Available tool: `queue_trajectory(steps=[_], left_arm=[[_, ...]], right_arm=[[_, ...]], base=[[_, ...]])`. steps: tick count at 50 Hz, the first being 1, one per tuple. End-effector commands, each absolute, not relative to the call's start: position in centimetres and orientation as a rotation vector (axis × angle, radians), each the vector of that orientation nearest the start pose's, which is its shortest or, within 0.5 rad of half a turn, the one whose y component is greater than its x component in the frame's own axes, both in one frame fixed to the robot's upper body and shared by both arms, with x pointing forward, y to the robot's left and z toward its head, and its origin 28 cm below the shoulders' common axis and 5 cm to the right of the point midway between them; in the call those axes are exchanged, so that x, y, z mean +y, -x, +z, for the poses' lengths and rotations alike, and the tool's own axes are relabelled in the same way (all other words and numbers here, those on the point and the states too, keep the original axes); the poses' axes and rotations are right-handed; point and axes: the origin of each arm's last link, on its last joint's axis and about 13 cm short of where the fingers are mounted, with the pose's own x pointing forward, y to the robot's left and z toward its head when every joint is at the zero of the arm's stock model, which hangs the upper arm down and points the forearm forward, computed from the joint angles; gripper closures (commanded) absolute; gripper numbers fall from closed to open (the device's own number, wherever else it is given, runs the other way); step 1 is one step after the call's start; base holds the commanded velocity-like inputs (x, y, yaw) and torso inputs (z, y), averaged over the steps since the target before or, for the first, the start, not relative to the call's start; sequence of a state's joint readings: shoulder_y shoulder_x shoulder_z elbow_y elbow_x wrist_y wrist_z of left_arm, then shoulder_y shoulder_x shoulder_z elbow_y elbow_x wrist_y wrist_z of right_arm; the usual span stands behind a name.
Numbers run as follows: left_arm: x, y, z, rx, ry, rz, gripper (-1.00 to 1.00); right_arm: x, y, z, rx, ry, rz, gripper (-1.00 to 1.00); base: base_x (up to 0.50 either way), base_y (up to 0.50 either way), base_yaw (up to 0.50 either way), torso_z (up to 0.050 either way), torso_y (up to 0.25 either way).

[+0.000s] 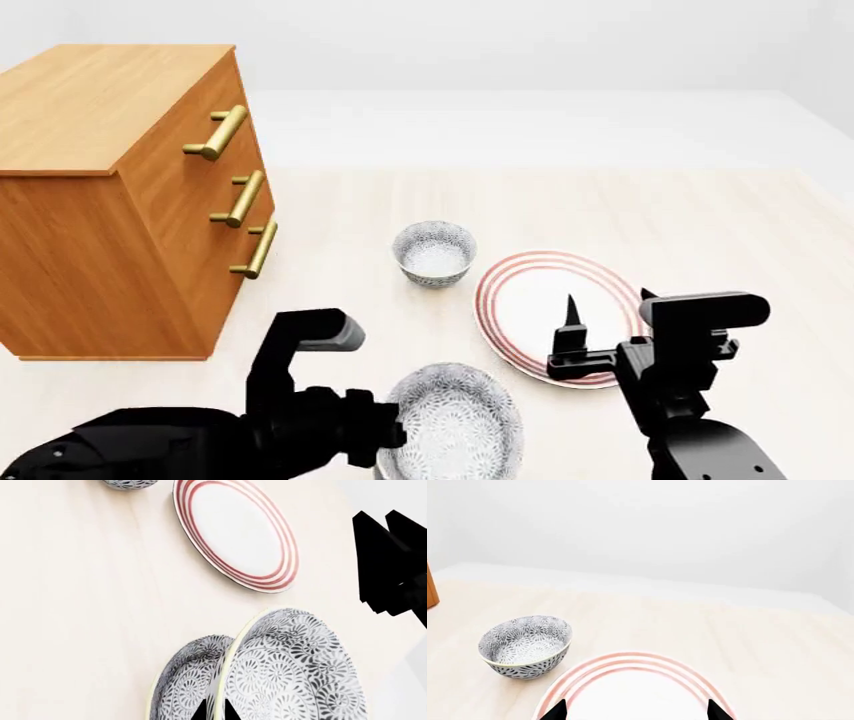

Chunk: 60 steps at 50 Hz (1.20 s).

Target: Stack the bowl in the middle on the bowl at the back.

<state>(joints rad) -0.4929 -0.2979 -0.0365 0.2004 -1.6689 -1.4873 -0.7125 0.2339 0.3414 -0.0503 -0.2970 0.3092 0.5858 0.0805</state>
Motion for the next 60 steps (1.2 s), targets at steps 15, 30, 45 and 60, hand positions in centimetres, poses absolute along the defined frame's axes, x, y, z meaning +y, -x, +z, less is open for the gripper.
queue_trajectory(steps=[15,30,45,60], left_arm=[[20.6,-20.5,14.1,0.842,0.361,-0.605,1.00],[20.5,-20.9,13.6,0.875,0.387,-0.586,1.00],[20.3,-21.9,13.0,0.893,0.414,-0.578,1.00],[20.1,-23.4,11.7,0.931,0.450,-0.555,1.00]], right_arm=[[-15.4,-24.6,9.3,0.091,0.070,0.024,-1.00],[-15.4,-24.6,9.1,0.095,0.067,0.025,-1.00],[-15.5,-24.6,8.9,0.101,0.064,0.024,-1.00],[-15.5,-24.7,8.6,0.106,0.059,0.023,-1.00]], base=[[0.00,0.00,0.00,0.000,0.001],[0.00,0.00,0.00,0.000,0.000],[0.00,0.00,0.00,0.000,0.001],[0.00,0.00,0.00,0.000,0.000]])
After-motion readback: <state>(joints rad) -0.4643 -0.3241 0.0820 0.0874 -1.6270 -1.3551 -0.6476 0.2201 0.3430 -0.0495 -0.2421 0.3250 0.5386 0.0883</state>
